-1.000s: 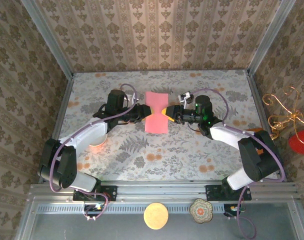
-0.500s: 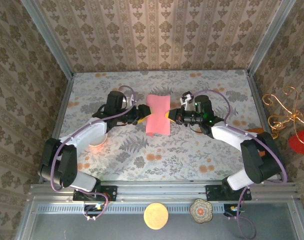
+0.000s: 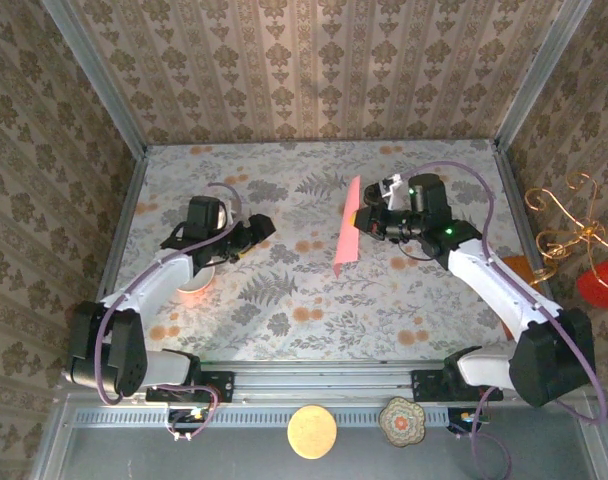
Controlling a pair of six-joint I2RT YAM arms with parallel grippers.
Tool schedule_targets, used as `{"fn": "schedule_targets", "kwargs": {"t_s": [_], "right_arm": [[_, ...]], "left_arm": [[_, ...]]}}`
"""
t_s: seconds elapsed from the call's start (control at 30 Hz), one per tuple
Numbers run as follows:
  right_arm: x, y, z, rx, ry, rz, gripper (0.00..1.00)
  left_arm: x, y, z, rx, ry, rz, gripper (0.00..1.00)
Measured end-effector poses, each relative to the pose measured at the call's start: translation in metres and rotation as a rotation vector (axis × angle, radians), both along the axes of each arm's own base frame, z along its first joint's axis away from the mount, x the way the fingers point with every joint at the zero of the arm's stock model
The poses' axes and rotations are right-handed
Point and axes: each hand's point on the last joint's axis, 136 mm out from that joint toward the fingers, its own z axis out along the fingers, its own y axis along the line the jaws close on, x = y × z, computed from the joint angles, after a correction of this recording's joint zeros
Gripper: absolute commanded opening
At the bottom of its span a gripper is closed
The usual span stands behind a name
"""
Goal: Fold a paper plane with a square sheet of paper (pick it up from the middle)
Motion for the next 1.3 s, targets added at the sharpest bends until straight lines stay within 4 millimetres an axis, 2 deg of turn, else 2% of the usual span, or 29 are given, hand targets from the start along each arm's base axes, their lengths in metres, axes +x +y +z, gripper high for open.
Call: {"fn": "schedule_targets", "kwargs": {"t_s": [0.23,0.37,0.47,0.57,0.7,1.0,1.13,1.3], "right_arm": [[0.0,0.042,-0.066,-0.048,0.161,0.076,0.03],[0.005,0.064,-0.08,0.024,0.178,0.103,0.04],[0.007,0.071,-0.091,0.075,0.193,0.112,0.04],[0.007,0.072,-0.109,0.082,0.22,0.101,0.04],[-0.004,0.066,-0.131,0.067,0.262,0.093,0.04],[-0.013,0.058,-0.164,0.027,0.33,0.075,0.04],[-0.011,0.057,-0.173,0.011,0.343,0.063,0.05],[-0.005,0.053,-0.172,0.0,0.323,0.056,0.05]], "left_arm": [[-0.007,0.0,-0.011,0.012,0.025,-0.003,1.0],[-0.011,-0.006,-0.013,0.014,0.03,-0.025,0.99],[-0.016,-0.015,-0.02,0.022,0.05,-0.053,0.98],[-0.022,-0.024,-0.03,0.033,0.078,-0.083,0.97],[-0.032,-0.037,-0.046,0.056,0.119,-0.125,0.93],[-0.049,-0.068,-0.068,0.106,0.166,-0.222,0.84],[-0.05,-0.078,-0.074,0.126,0.171,-0.241,0.8],[-0.049,-0.089,-0.077,0.142,0.171,-0.262,0.75]]}}
